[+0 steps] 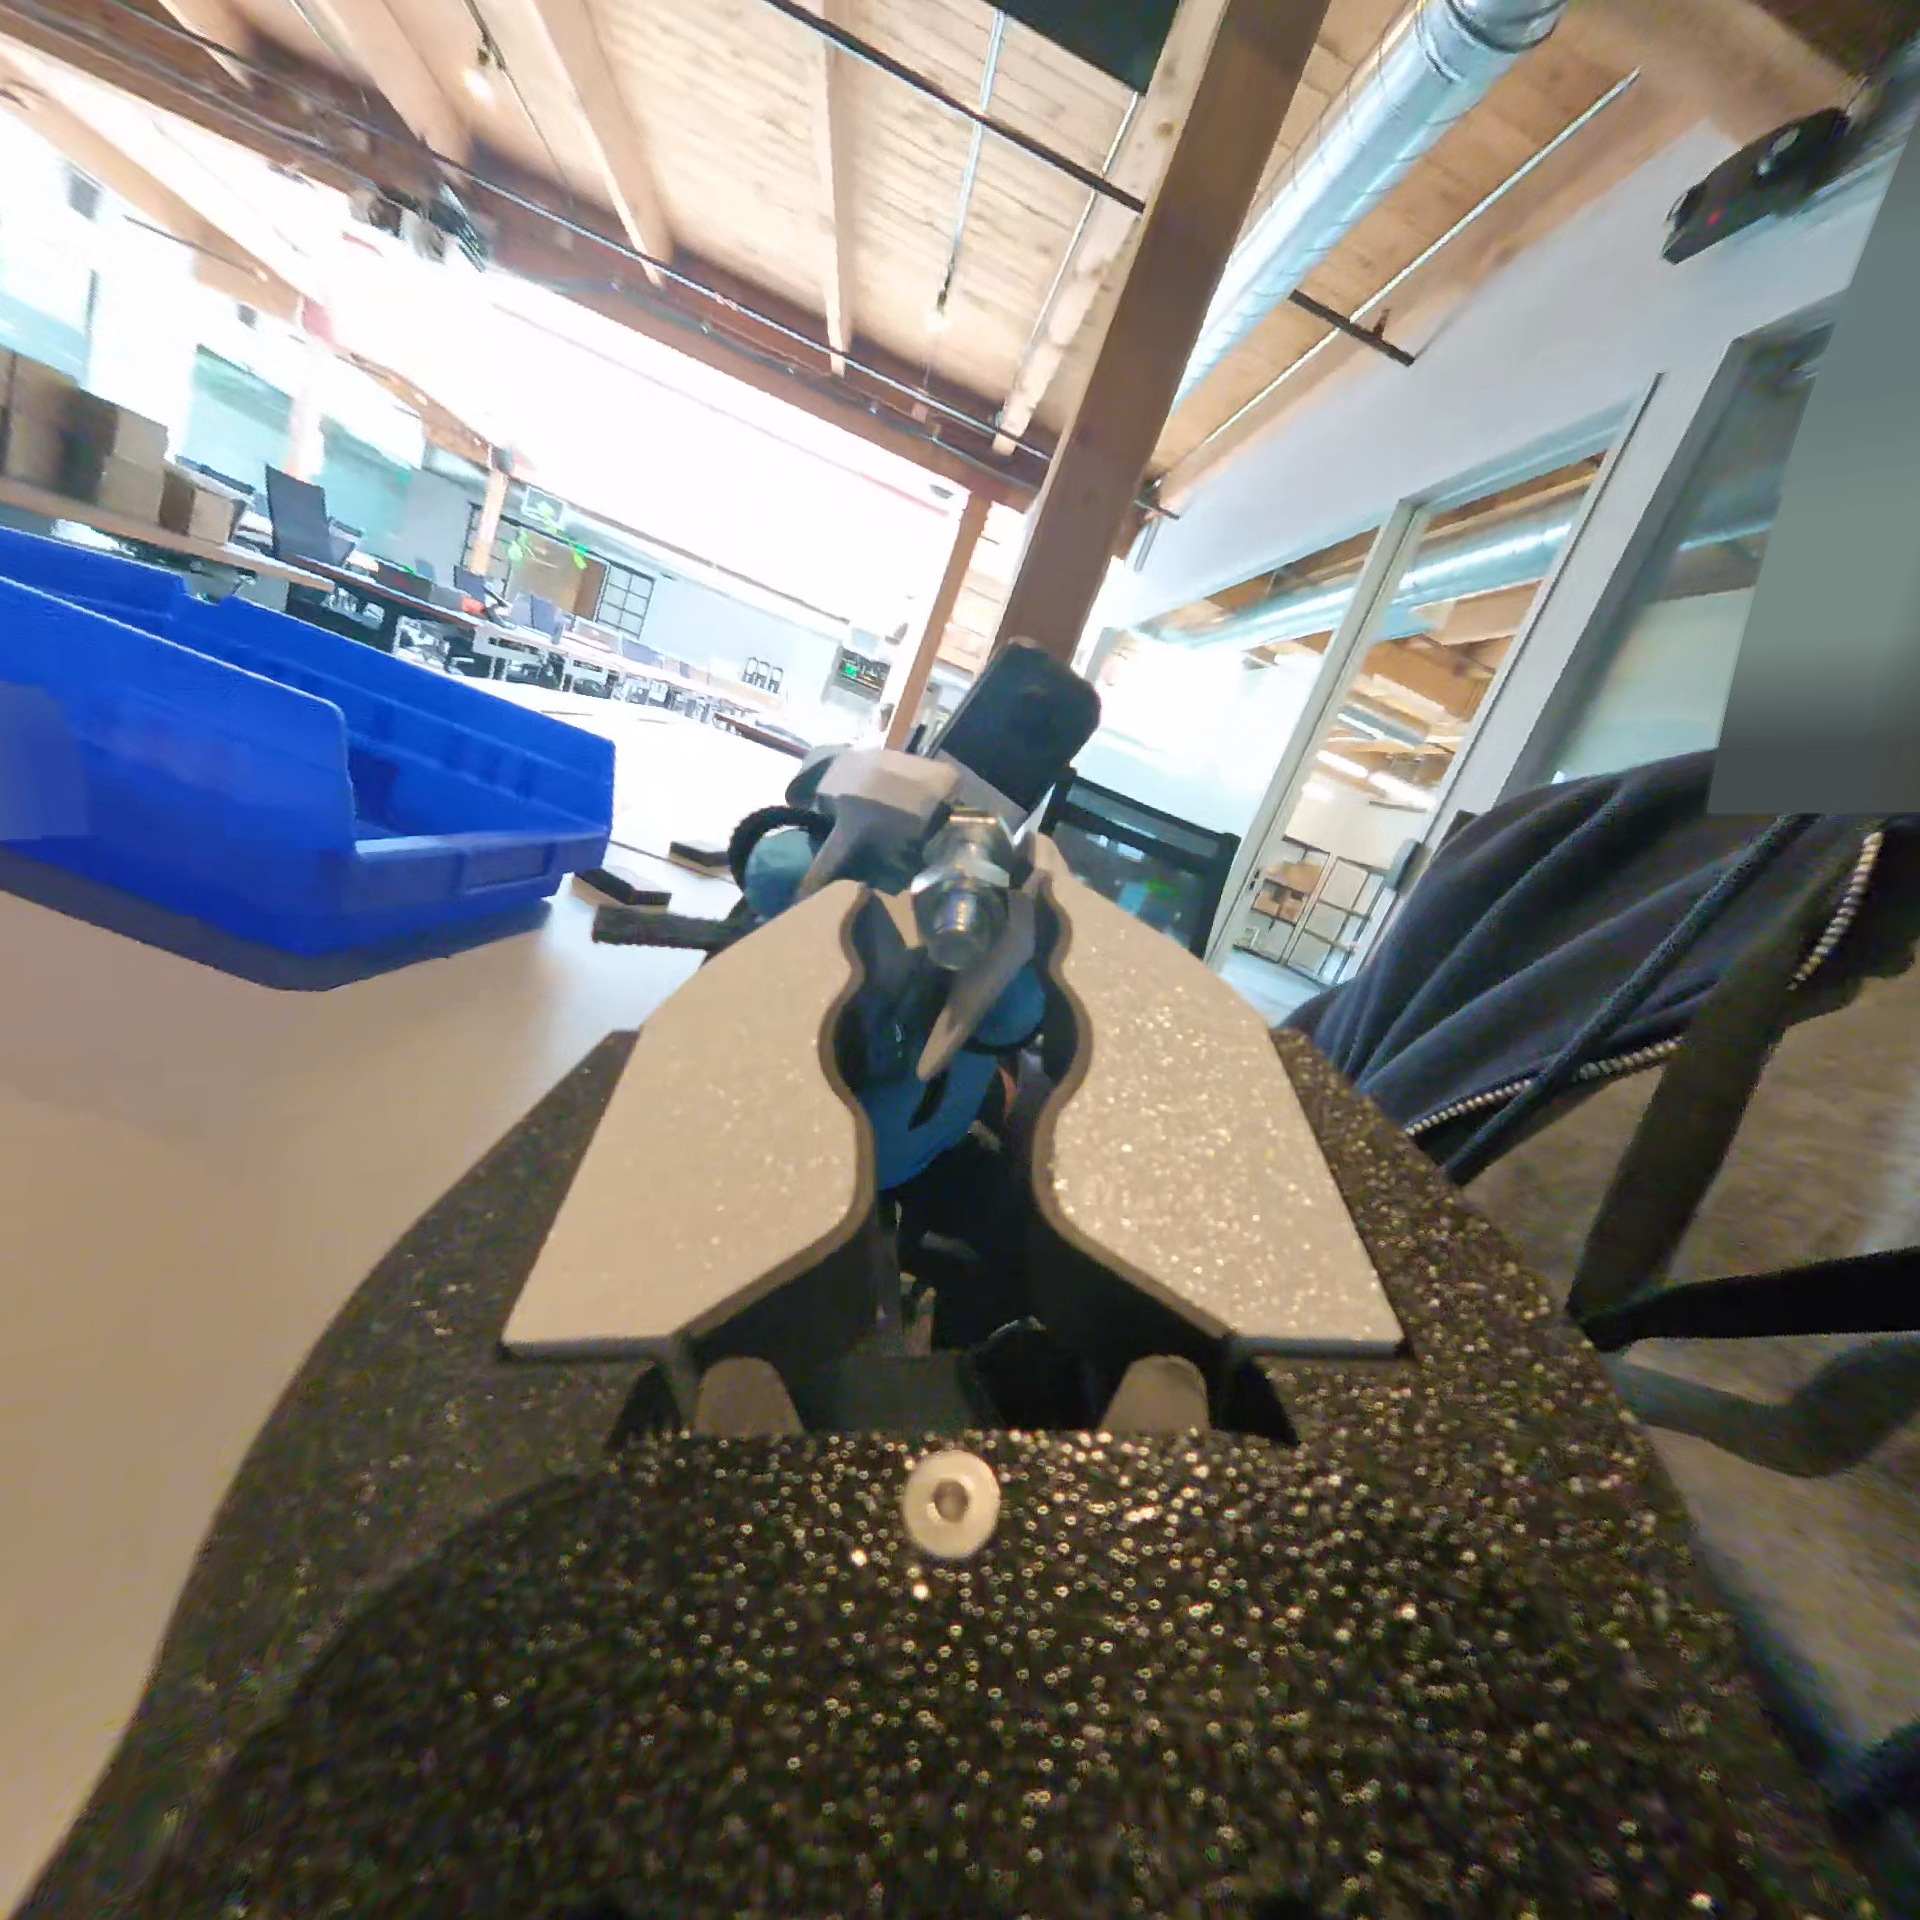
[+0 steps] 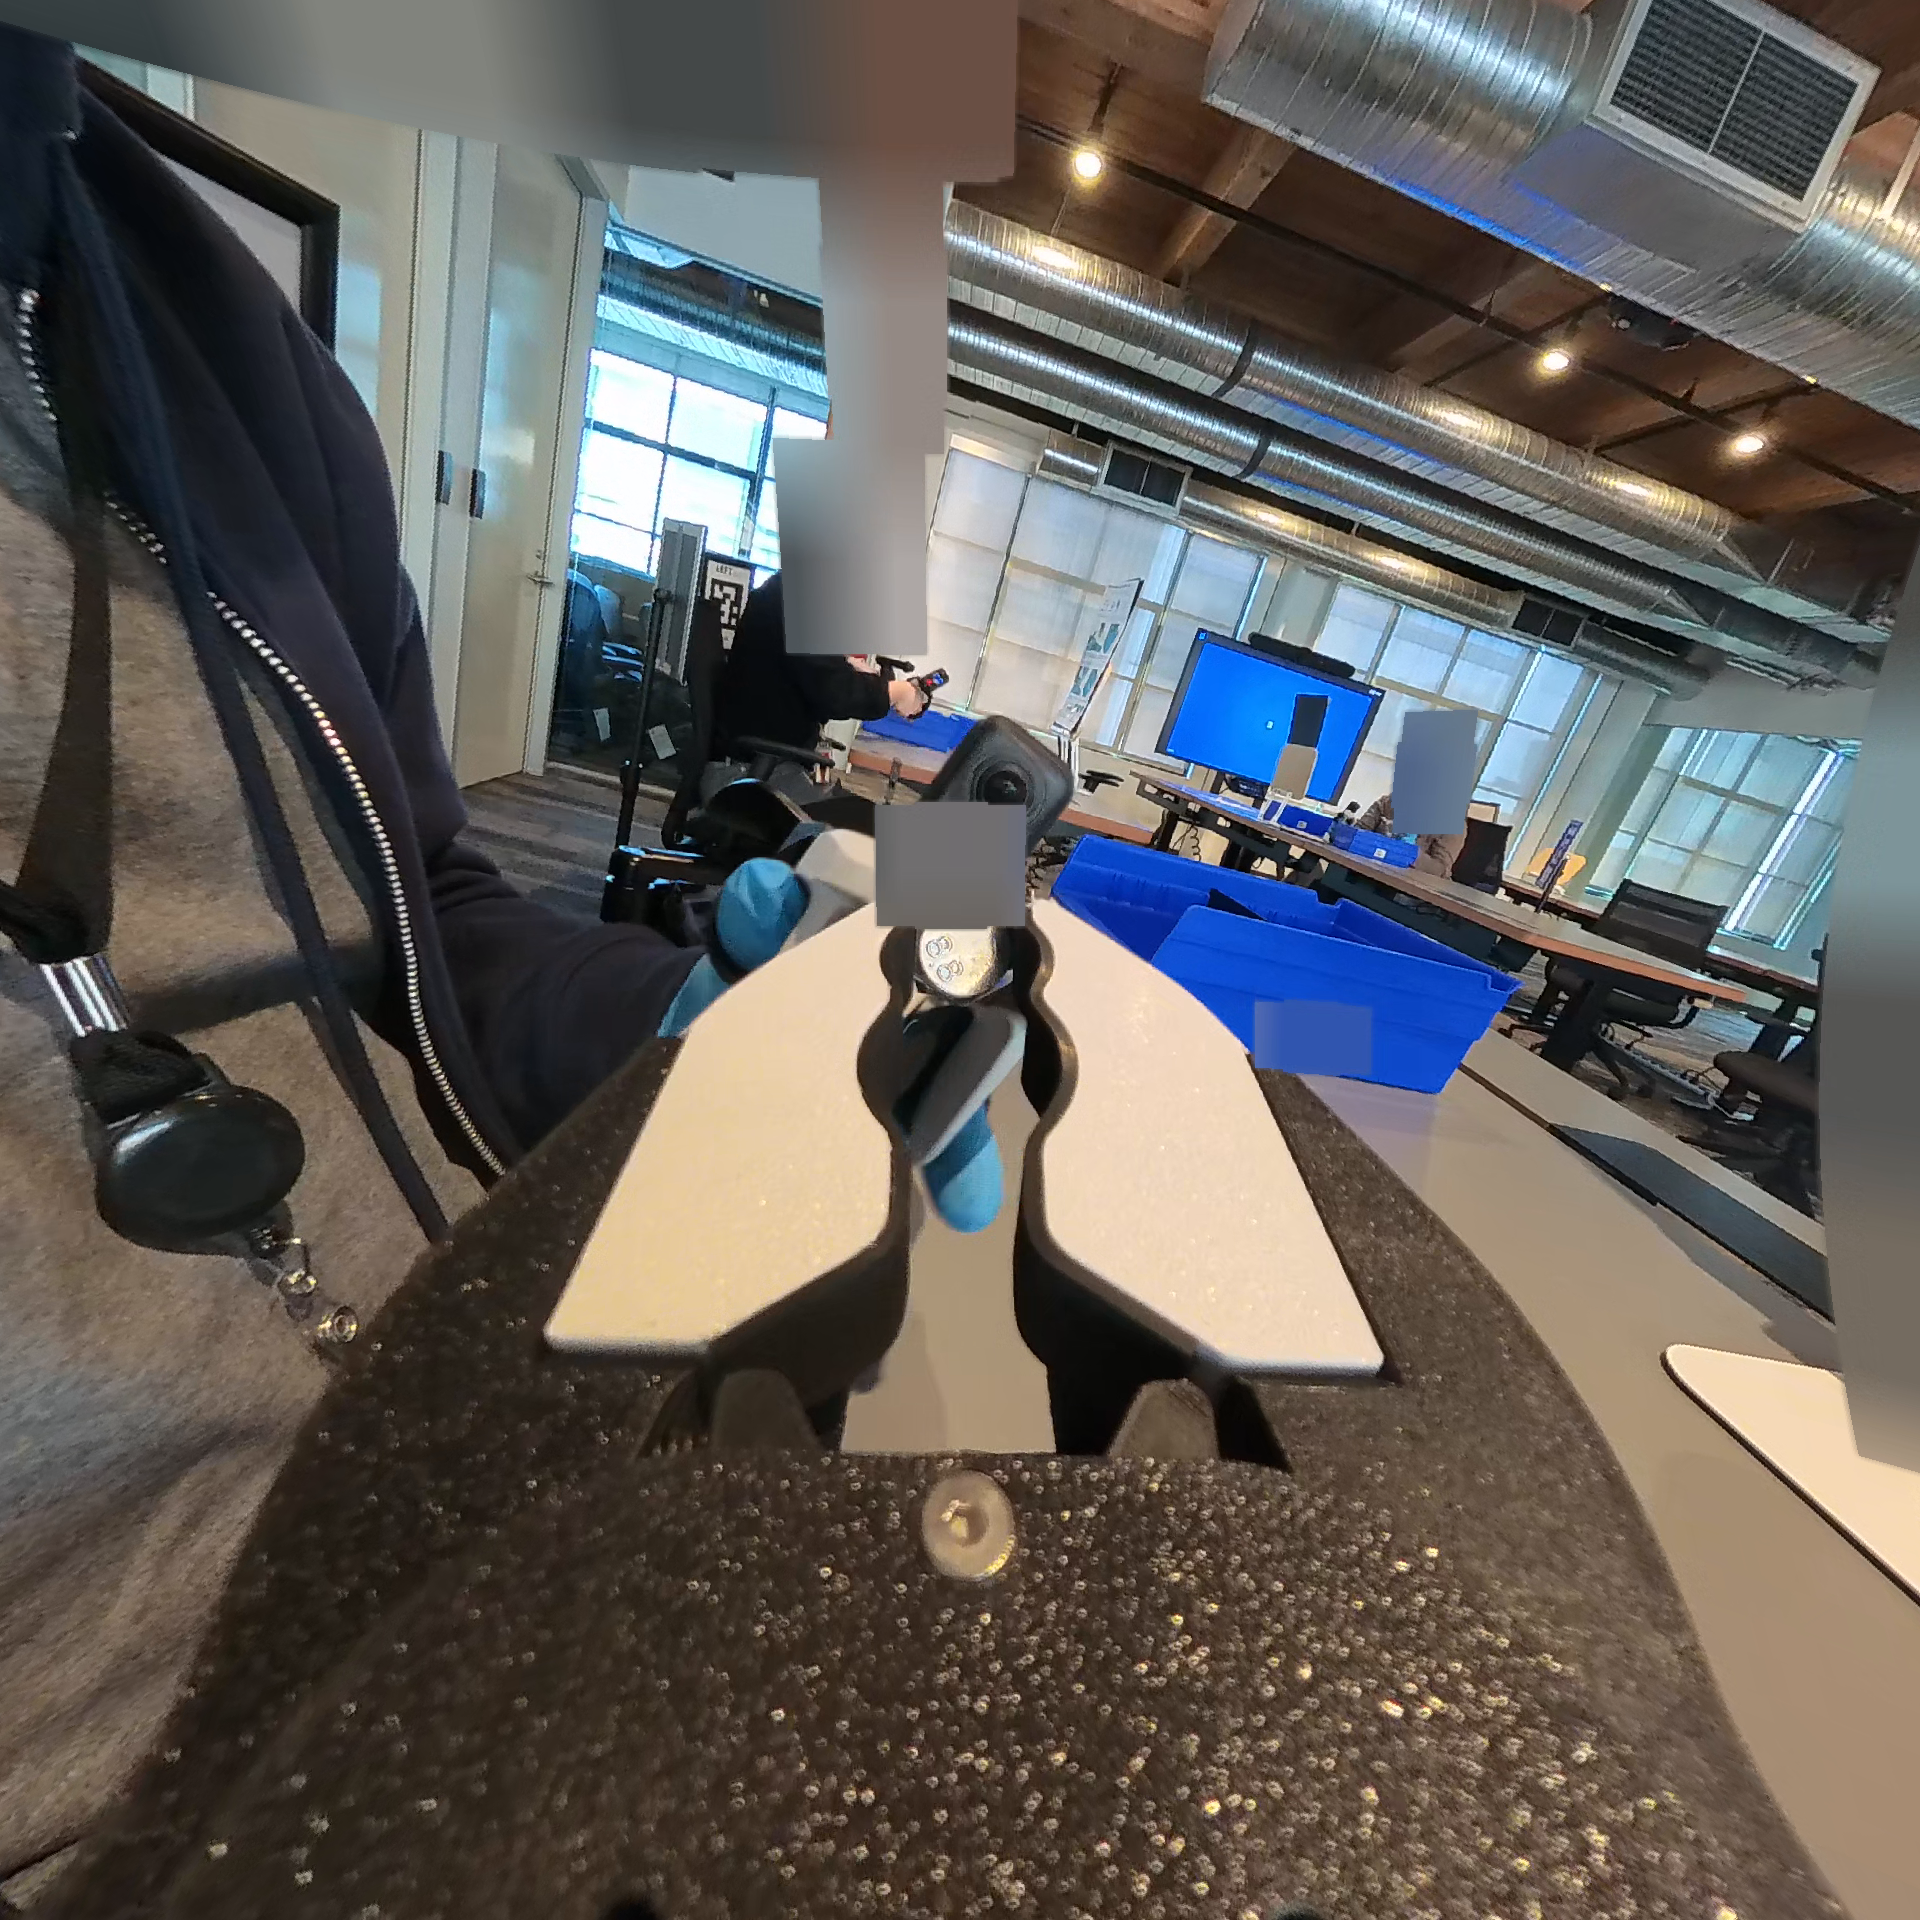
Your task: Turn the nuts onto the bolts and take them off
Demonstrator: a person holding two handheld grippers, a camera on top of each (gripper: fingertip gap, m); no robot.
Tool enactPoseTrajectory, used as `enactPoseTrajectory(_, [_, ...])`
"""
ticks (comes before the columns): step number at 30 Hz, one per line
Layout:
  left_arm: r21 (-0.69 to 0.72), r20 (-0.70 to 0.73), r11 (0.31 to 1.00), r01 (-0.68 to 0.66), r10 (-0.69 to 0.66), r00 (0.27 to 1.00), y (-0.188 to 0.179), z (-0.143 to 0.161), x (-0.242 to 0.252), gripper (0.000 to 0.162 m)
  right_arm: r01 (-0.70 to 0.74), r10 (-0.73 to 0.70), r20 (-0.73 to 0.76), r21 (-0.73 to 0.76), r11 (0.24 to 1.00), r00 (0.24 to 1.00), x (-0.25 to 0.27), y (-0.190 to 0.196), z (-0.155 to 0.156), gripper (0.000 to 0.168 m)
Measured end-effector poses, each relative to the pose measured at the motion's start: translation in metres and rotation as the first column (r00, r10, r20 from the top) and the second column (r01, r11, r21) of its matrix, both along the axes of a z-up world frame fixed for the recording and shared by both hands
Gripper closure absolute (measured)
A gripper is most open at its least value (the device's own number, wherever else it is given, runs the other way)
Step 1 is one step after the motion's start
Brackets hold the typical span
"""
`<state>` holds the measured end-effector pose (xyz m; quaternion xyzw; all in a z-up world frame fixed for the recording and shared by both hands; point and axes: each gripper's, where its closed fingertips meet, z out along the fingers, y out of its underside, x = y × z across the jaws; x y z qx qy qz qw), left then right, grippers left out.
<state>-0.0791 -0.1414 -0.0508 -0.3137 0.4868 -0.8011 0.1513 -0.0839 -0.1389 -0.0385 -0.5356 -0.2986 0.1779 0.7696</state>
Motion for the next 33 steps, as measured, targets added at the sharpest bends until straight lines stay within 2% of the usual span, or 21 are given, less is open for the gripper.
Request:
enactPoseTrajectory(2, [0.052, 0.026, 0.998, -0.03, 0.028, 0.999, -0.003, -0.001, 0.0, 0.144, -0.001, 0.001, 0.005, -0.002, 1.0, 1.0, -0.001, 0.0, -0.001, 0.15])
enactPoseTrajectory(4, [0.15, 0.109, 0.98, -0.131, 0.115, 0.987, -0.002, 0.0, 0.0, 0.145, -0.001, 0.001, 0.004, -0.004, 1.0, 1.0, -0.001, 0.0, -0.001, 0.151])
enactPoseTrajectory(6, [0.303, 0.261, 0.907, -0.293, 0.217, 0.941, -0.002, 0.0, 0.001, 0.145, -0.011, 0.011, -0.001, -0.004, 1.0, 1.0, -0.001, 0.0, 0.0, 0.151])
enactPoseTrajectory(7, [0.391, 0.371, 0.824, -0.409, 0.266, 0.89, -0.001, -0.001, 0.001, 0.144, -0.014, 0.014, -0.002, -0.004, 1.0, 1.0, -0.002, -0.001, 0.0, 0.151])
enactPoseTrajectory(8, [0.465, 0.488, 0.708, -0.532, 0.296, 0.821, 0.0, -0.003, 0.002, 0.145, -0.014, 0.014, 0.001, -0.005, 1.0, 1.0, -0.002, -0.001, -0.001, 0.151])
enactPoseTrajectory(9, [0.511, 0.586, 0.581, -0.633, 0.302, 0.752, 0.002, -0.004, 0.003, 0.142, -0.01, 0.01, 0.006, -0.007, 1.0, 1.0, -0.002, 0.0, -0.001, 0.151])
enactPoseTrajectory(10, [0.531, 0.652, 0.484, -0.695, 0.291, 0.7, 0.003, -0.005, 0.004, 0.139, -0.006, 0.006, 0.01, -0.008, 1.0, 1.0, -0.002, 0.0, -0.002, 0.151])
enactPoseTrajectory(11, [0.536, 0.681, 0.443, -0.719, 0.276, 0.678, 0.003, -0.005, 0.003, 0.136, -0.006, 0.006, 0.008, -0.006, 1.0, 1.0, -0.002, 0.0, -0.001, 0.151])
enactPoseTrajectory(12, [0.531, 0.677, 0.46, -0.711, 0.274, 0.683, 0.002, -0.004, 0.002, 0.134, -0.006, 0.006, 0.004, -0.004, 1.0, 1.0, -0.002, 0.0, -0.001, 0.151])
enactPoseTrajectory(13, [0.515, 0.646, 0.52, -0.682, 0.287, 0.707, 0.002, -0.003, 0.002, 0.131, -0.006, 0.006, -0.001, -0.001, 1.0, 1.0, -0.001, 0.0, 0.0, 0.151])
enactPoseTrajectory(16, [0.373, 0.472, 0.773, -0.513, 0.318, 0.822, 0.005, 0.007, -0.002, 0.124, -0.008, 0.008, -0.017, 0.007, 1.0, 1.0, 0.001, -0.002, 0.002, 0.151])
enactPoseTrajectory(18, [0.238, 0.33, 0.905, -0.353, 0.266, 0.906, 0.007, 0.011, -0.003, 0.124, -0.01, 0.01, -0.02, 0.008, 1.0, 1.0, 0.001, -0.002, 0.002, 0.151])
enactPoseTrajectory(20, [0.104, 0.198, 0.97, -0.22, 0.196, 0.96, 0.011, 0.012, -0.002, 0.124, -0.01, 0.01, -0.018, 0.007, 1.0, 1.0, 0.0, -0.002, 0.002, 0.151])
enactPoseTrajectory(23, [-0.006, 0.079, 0.996, -0.093, 0.093, 0.993, 0.011, 0.007, 0.0, 0.127, -0.006, 0.006, -0.018, 0.007, 1.0, 1.0, 0.001, -0.001, 0.002, 0.151])
enactPoseTrajectory(26, [0.006, 0.071, 0.999, -0.054, 0.054, 0.996, 0.005, 0.005, -0.002, 0.129, -0.006, 0.007, -0.02, 0.005, 1.0, 1.0, 0.001, -0.001, 0.002, 0.151])
enactPoseTrajectory(29, [0.054, 0.096, 0.996, -0.077, 0.072, 0.993, 0.0, 0.003, -0.003, 0.142, -0.008, 0.008, -0.016, 0.0, 1.0, 1.0, 0.0, -0.001, 0.001, 0.151])
enactPoseTrajectory(31, [0.104, 0.151, 0.984, -0.147, 0.131, 0.98, 0.001, 0.004, -0.002, 0.146, -0.011, 0.011, -0.018, 0.001, 1.0, 1.0, 0.0, -0.001, 0.001, 0.151])
enactPoseTrajectory(33, [0.212, 0.28, 0.936, -0.281, 0.218, 0.935, 0.001, 0.006, -0.003, 0.145, -0.013, 0.013, -0.018, 0.0, 1.0, 1.0, 0.0, -0.001, 0.001, 0.151])
